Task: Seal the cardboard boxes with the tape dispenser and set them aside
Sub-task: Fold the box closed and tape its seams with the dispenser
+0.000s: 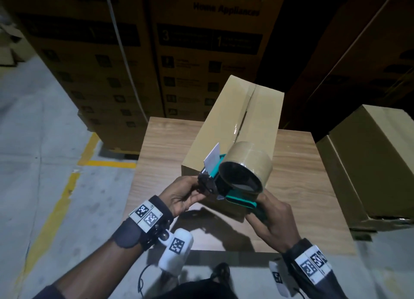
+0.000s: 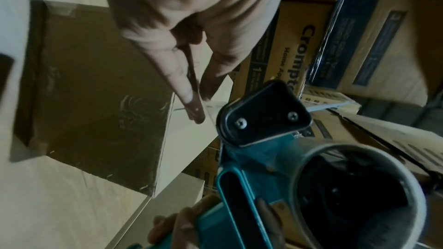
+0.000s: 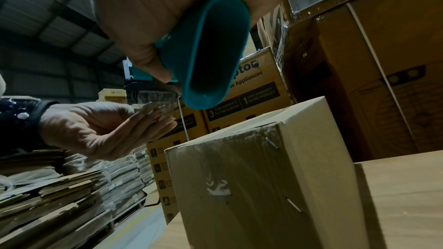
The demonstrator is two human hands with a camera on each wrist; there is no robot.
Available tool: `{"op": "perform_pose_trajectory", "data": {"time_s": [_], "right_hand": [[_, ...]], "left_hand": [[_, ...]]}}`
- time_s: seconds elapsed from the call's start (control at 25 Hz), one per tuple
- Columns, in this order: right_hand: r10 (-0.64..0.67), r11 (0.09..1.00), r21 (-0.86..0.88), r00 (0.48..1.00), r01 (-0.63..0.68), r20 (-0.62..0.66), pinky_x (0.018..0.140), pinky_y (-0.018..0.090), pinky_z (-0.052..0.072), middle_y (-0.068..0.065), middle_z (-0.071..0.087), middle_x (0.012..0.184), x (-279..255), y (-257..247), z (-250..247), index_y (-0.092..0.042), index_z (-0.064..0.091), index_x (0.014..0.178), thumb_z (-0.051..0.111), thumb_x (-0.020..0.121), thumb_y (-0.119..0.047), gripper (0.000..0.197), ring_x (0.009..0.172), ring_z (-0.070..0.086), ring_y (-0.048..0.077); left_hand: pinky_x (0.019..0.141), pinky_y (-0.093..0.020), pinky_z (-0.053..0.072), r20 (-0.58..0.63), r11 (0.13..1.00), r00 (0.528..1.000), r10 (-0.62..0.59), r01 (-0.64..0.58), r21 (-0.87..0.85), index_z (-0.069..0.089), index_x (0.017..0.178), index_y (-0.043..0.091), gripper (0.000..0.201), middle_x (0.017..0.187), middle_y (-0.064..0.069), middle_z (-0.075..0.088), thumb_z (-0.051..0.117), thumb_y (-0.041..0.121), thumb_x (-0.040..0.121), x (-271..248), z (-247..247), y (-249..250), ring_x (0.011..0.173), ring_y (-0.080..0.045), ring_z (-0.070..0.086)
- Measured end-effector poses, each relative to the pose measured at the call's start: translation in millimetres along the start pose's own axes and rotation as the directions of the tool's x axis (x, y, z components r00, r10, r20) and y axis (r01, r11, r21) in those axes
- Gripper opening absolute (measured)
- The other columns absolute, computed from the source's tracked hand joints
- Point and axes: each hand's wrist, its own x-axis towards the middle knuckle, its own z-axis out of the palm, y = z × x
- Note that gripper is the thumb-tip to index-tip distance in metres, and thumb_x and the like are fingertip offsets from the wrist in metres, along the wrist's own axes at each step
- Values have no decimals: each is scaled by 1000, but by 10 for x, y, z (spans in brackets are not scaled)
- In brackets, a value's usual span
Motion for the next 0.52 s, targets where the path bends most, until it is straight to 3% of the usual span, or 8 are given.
{"op": "perform_pose_trajectory", "data": {"time_s": [0.08, 0.16, 0.28, 0.4, 0.52], "right_hand": [[5, 999, 40, 1000, -4, -8, 60, 25, 51, -3, 69, 96, 46, 17, 27, -30, 56, 117, 65, 84, -27, 35, 73, 64, 12], [17, 997, 73, 1000, -16, -12, 60, 34, 53, -4, 69, 95, 99, 27, 55, -29, 56, 116, 65, 83, -27, 34, 73, 64, 14], [19, 994, 107, 1000, -17, -19, 62, 29, 51, -7, 68, 97, 154, 22, 99, -30, 55, 119, 63, 82, -25, 39, 73, 62, 12], [3, 993, 121, 1000, -1, -21, 62, 23, 50, -13, 65, 98, 194, 15, 142, -31, 55, 122, 64, 82, -24, 42, 72, 61, 10], [-2, 995, 104, 1000, 2, -5, 57, 35, 52, -6, 68, 93, 209, 33, 156, -30, 54, 116, 64, 82, -25, 35, 67, 62, 17]], "left_hand": [[74, -44, 54, 26, 994, 999, 20, -16, -112, 67, 116, -4, 28, 102, -34, 72, 55, -9, 91, -21, -102, 28, 74, -31, 77], [79, -46, 54, 82, 972, 995, 55, -35, -234, 68, 122, -1, 40, 114, -35, 69, 57, -10, 85, -37, -191, 26, 89, -31, 75], [77, -41, 61, 81, 951, 994, 78, -50, -305, 67, 122, -4, 40, 111, -32, 70, 53, -5, 85, -67, -274, 21, 85, -33, 77], [74, -38, 62, 84, 956, 993, 79, -52, -289, 67, 108, -5, 23, 107, -30, 71, 60, 6, 89, -127, -293, 26, 79, -33, 77], [74, -34, 60, 44, 987, 993, 110, -104, -126, 66, 120, -2, 33, 107, -31, 72, 59, -11, 89, -82, -322, 18, 81, -30, 78]]}}
